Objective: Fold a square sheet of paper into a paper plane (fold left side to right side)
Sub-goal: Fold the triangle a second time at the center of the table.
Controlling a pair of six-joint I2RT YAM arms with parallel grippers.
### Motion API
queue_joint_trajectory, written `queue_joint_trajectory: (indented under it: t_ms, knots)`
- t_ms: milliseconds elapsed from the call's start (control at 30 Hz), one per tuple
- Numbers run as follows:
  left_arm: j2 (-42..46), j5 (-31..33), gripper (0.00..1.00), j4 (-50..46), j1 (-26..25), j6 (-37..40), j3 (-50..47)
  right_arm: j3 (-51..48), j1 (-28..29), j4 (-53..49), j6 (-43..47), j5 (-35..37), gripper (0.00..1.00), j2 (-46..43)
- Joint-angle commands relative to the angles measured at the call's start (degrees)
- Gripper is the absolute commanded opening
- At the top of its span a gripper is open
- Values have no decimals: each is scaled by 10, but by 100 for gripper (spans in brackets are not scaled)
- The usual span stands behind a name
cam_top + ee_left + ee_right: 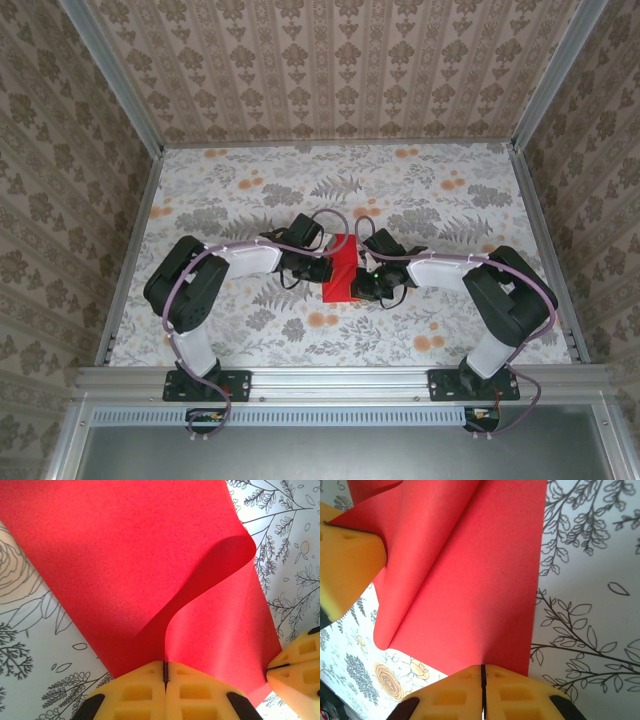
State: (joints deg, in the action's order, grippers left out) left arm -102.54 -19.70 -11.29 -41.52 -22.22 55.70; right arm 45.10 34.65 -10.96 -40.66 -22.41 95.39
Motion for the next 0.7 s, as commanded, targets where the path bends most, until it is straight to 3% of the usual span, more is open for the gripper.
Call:
queue_joint_trajectory:
  t_ms: [0,667]
  knots:
    - [-5,0,1,-9,5,18,17,1,5,-60,7,22,9,22]
    - [30,8,1,27,5,17,-11,3,4,-71,10,26,9,27]
